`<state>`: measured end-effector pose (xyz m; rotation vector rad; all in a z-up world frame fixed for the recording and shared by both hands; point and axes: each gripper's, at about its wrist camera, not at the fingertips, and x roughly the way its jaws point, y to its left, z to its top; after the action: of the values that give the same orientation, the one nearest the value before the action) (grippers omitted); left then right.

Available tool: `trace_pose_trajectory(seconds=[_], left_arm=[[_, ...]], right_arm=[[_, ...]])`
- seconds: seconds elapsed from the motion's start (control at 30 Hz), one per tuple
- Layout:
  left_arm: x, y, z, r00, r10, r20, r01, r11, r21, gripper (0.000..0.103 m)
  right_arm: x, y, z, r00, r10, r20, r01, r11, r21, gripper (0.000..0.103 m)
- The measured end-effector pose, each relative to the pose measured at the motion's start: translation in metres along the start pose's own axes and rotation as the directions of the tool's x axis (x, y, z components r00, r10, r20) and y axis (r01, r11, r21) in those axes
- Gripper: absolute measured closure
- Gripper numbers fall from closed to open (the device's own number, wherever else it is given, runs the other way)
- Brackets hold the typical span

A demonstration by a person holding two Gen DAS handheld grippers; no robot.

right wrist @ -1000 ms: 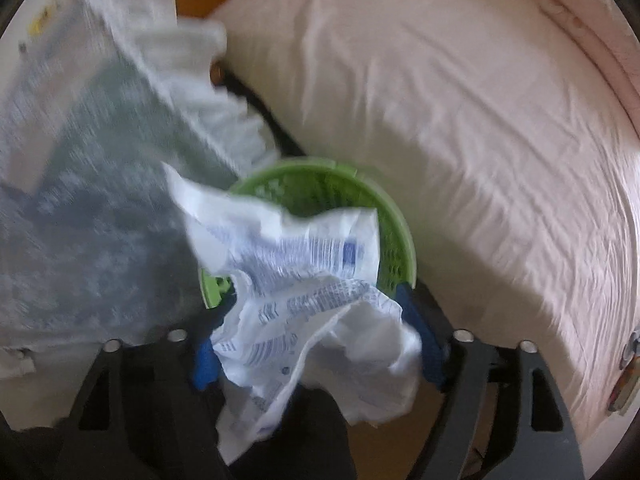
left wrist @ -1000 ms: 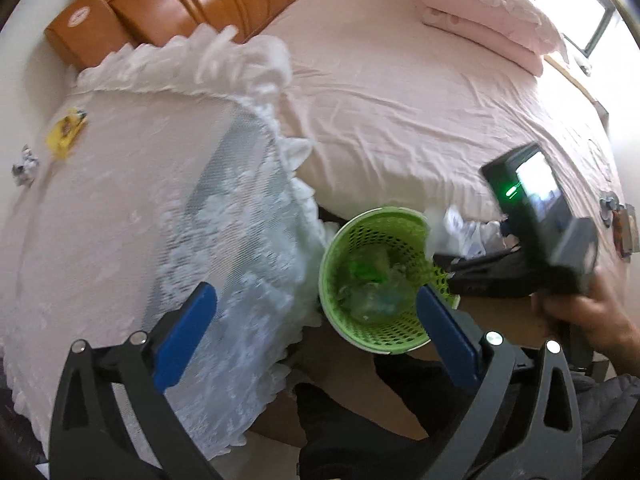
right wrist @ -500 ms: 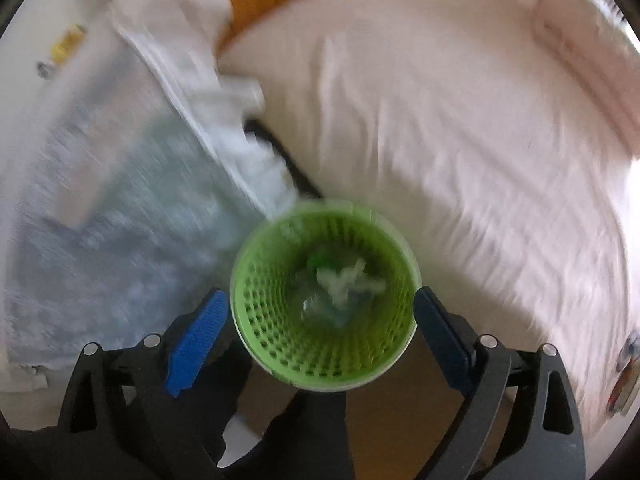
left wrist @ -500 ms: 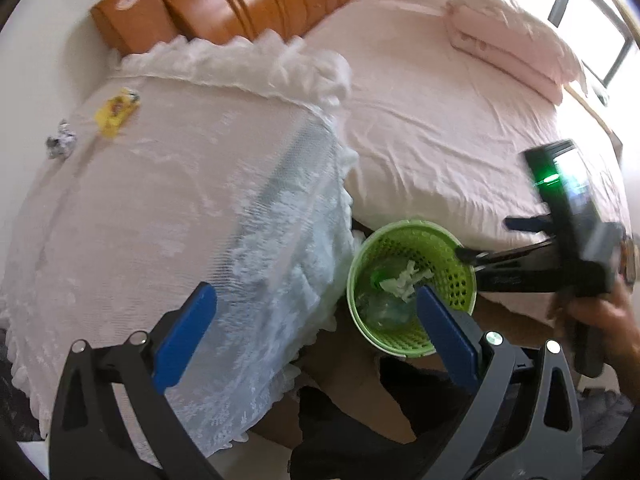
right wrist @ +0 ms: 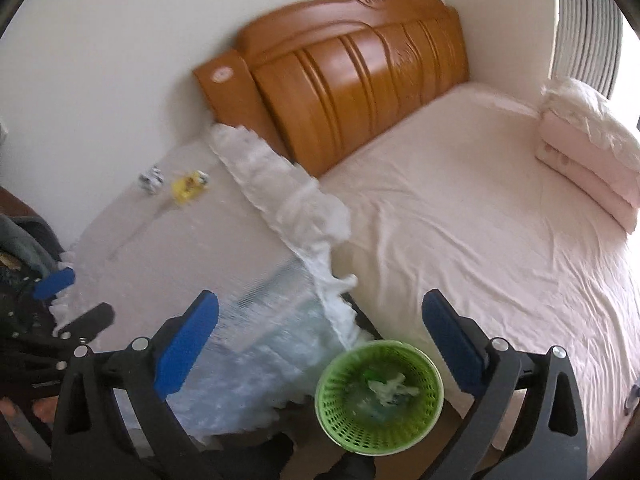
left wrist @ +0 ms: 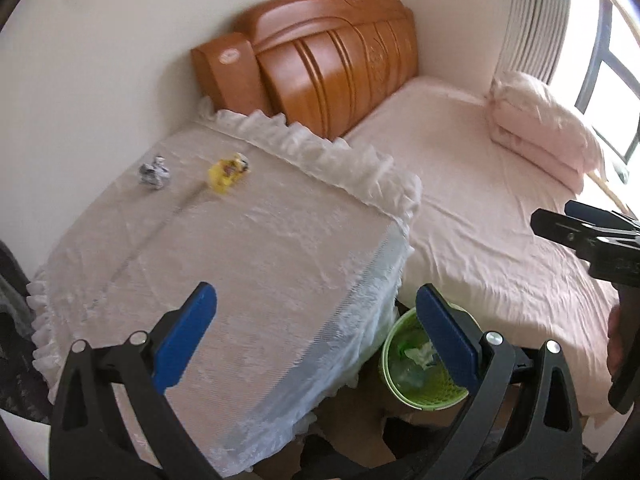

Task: Collect trash
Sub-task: 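Move both tools back over the bed toward the yellow wrapper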

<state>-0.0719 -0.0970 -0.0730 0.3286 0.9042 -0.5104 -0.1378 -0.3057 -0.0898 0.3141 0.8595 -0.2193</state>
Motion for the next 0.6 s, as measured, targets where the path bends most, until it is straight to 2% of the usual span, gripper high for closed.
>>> trace_pose_trajectory(seconds=[0.17, 0.33, 0.6], left_arm=[[-0.002, 0.020, -0.001, 1.000, 0.018, 0.008, -0.018, 0.999, -0.038, 0.008], [0.000, 0.044, -0.002, 0.998, 0.062, 0.019, -0.060, 0.995, -0.084, 0.008], [0.020, 0.132, 0.004, 0.986, 0.166, -0.009, -0.164, 0.966, -0.202, 0.008]], right_arm=[[0.000, 0.023, 0.004, 1.000, 0.017, 0.010, -0.017, 0.999, -0.034, 0.002], [0.020, 0.044, 0.009, 0.998, 0.041, -0.037, -0.042, 0.998, -0.041, 0.002], [0.085, 0.103, 0.038, 0.991, 0.080, -0.110, -0.090, 0.992, -0.090, 0.002]])
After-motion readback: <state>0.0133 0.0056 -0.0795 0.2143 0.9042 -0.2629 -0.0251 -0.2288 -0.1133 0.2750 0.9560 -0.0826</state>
